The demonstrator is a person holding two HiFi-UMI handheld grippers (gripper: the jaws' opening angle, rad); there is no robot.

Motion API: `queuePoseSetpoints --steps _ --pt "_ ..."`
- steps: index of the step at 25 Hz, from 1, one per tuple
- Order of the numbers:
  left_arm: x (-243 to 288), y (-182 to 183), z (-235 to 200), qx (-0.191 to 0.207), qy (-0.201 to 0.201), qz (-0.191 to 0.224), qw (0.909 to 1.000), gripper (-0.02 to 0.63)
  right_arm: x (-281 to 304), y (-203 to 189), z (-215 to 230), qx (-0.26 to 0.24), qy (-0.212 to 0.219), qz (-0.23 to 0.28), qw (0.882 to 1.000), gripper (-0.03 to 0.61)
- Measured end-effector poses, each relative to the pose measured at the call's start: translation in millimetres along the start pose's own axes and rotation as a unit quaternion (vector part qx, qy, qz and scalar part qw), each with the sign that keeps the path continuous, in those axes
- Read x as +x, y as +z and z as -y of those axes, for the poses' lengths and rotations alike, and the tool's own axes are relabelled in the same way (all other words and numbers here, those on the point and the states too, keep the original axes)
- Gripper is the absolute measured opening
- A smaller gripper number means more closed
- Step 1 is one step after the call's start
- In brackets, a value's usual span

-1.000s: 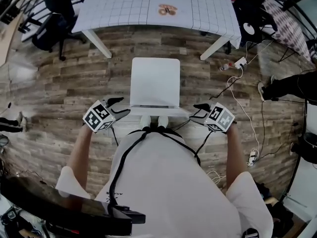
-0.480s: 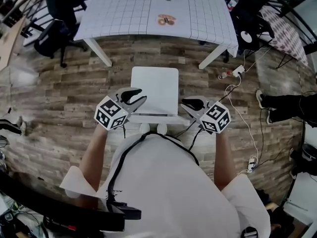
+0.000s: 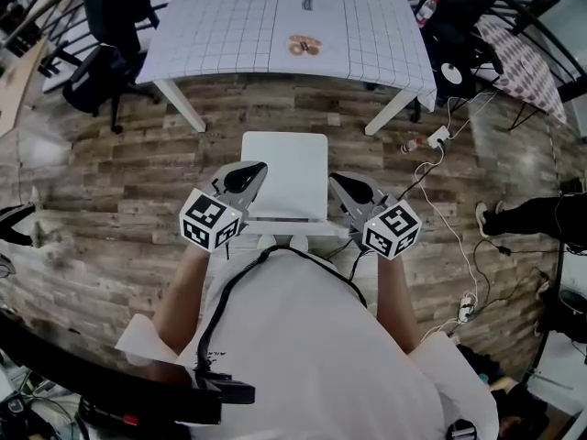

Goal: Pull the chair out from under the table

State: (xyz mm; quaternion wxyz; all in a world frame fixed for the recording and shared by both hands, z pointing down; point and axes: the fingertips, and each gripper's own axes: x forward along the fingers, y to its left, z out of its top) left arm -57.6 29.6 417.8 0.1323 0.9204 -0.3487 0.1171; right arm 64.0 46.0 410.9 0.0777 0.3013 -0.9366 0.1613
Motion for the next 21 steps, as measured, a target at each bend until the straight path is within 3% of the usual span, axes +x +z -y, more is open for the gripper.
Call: queuePoseSetpoints --steps 14,21 --pt "-11.8 -16.7 1.1 -0.016 0.013 -0.007 0.9998 0.000 -4.0 -9.3 -7.1 -0.020 -0.009 -0.012 1.000 0.005" --pt "-15.3 -26.8 4.3 -0.001 0.010 -0.025 0.9996 0.006 -4.2 -12.9 -12.6 -0.023 -0.010 -0.015 1.000 0.005"
